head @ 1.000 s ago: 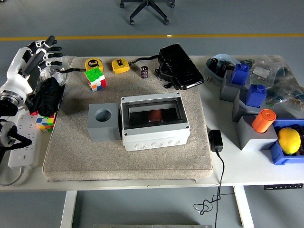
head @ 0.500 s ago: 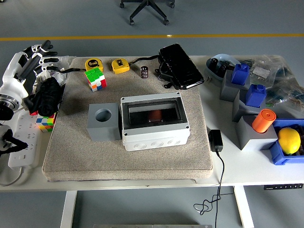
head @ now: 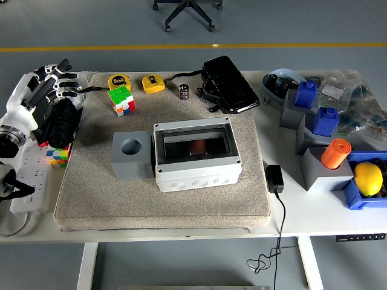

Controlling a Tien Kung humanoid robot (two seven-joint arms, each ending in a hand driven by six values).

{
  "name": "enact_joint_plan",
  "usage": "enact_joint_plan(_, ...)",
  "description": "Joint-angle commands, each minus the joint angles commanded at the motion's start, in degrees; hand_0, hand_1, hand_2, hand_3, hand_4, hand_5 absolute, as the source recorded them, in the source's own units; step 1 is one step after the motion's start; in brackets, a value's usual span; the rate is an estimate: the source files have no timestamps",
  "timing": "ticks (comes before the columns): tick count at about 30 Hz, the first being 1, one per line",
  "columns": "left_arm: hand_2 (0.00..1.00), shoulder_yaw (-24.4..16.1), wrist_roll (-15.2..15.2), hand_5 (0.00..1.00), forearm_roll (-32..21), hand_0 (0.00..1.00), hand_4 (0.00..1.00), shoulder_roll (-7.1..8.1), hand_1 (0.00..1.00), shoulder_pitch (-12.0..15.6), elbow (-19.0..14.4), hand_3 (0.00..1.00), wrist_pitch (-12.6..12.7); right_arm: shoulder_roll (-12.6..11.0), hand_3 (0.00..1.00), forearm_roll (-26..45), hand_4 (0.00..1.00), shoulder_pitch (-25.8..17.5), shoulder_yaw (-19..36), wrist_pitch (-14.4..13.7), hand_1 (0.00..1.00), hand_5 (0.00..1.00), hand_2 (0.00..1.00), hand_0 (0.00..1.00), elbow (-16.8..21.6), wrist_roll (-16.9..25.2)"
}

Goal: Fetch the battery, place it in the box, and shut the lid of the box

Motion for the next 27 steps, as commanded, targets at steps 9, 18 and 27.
enact_joint_plan(9,0.563,-0.04,0.83,0.588,0.47,0.403,0.945,0.27,0.535,0.80,-0.59,0.567,-0.52,0.37,0.697,0.48,0.998,0.23,-0.31,0.05,0.699,0.589,0.694,0.729,0.19,-0.03)
enact_joint_plan(18,0.564,-0.35,1.17,0.594,0.41,0.403,0.946,0.35,0.535,0.96,-1.40,0.568,-0.72,0.34,0.697,1.14,0.998,0.35,-1.38,0.06,0.699,0.589,0.694,0.729,-0.15,-0.12)
enact_joint_plan(27,0.566,-0.30,1.35,0.602,0.43,0.403,0.945,0.47,0.535,1.03,-1.65,0.571,-0.83,0.34,0.696,1.37,0.998,0.24,-1.66,0.09,0.698,0.589,0.692,0.729,-0.39,-0.16)
